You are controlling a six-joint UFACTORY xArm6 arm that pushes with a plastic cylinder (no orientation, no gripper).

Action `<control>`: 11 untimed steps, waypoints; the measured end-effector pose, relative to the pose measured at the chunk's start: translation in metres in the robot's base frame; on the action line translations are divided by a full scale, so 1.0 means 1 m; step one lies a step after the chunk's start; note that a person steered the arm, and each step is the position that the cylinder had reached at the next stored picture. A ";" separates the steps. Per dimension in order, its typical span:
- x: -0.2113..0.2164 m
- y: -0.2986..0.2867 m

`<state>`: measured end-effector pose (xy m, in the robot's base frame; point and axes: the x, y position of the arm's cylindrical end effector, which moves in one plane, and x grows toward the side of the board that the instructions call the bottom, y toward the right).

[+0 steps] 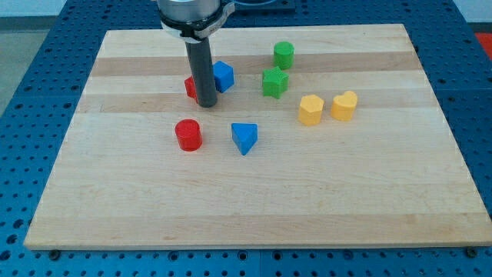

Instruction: Push the blue cube down a bit

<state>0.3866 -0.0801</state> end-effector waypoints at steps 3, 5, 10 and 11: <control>-0.030 0.005; -0.042 0.026; -0.060 0.019; -0.070 0.015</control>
